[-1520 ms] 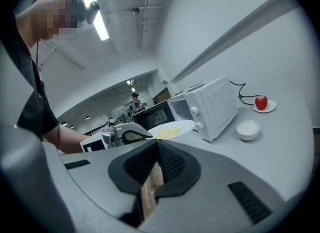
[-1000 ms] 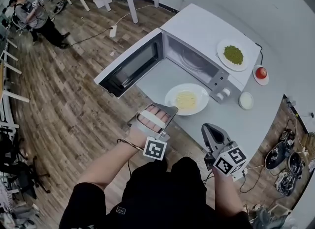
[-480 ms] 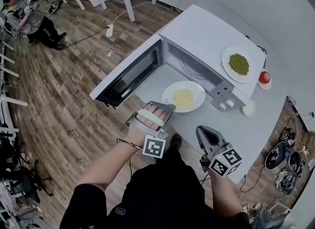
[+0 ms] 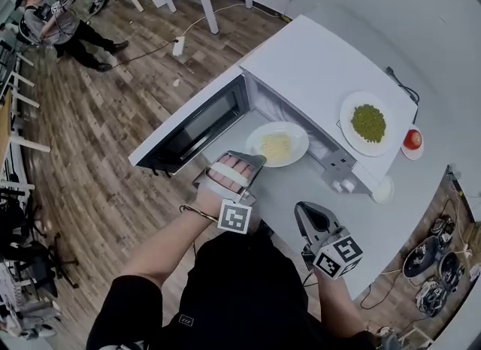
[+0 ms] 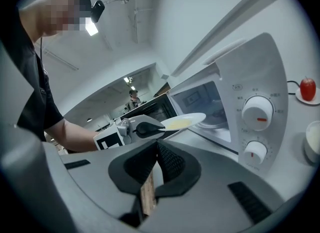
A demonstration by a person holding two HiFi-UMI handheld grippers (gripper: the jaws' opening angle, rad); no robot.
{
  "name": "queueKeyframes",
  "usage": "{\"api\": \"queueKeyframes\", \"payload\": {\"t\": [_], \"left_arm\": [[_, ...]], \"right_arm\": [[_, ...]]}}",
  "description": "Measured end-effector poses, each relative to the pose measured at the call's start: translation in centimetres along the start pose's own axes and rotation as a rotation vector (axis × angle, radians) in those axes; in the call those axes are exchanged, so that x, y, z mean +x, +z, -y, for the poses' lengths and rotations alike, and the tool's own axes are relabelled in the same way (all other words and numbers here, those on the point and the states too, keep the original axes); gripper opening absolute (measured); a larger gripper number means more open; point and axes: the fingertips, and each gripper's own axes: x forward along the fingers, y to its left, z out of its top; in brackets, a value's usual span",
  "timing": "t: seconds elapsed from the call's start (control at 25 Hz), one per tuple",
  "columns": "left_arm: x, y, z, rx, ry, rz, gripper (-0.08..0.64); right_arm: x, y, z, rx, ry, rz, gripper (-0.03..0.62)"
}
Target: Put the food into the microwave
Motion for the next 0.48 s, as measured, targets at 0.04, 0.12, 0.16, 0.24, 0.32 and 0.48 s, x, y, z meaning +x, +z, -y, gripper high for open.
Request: {"api": "queueKeyframes", "payload": {"t": [0.04, 0.12, 0.16, 0.24, 0.32, 0.48], "left_arm": [[0.5, -0.2, -0.1, -0.007, -0.001, -0.005, 0.023], [1.7, -0.2, -0.2, -0.023, -0.003, -0.004, 0.023], [2.4, -0.1, -0.2, -0.028, -0.007, 0.001, 0.023], [3.7, 0.0, -0.1, -0.029, -0.01, 0.013, 0.023], [5.0, 0.1, 0.0, -0.022, -0.008, 0.024, 0.023], [7.5, 0.2, -0.5, -0.021, 0.008, 0.044, 0.023]], "right_arm": [[0.3, -0.2, 0.3, -0.002, 0.006, -0.01, 0.014], [0.8, -0.5, 0.8, -0.004, 0.012, -0.021, 0.014], [1.1, -0.6, 1.1, -0.001, 0.009, -0.024, 0.014], [1.7, -0.7, 1.8, 0.009, -0.005, -0.028, 0.014], [2.4, -0.8, 2.2, 0.02, -0.014, -0.028, 0.014], [3.6, -1.0, 2.6, 0.022, -0.011, -0.039, 0.014]]}}
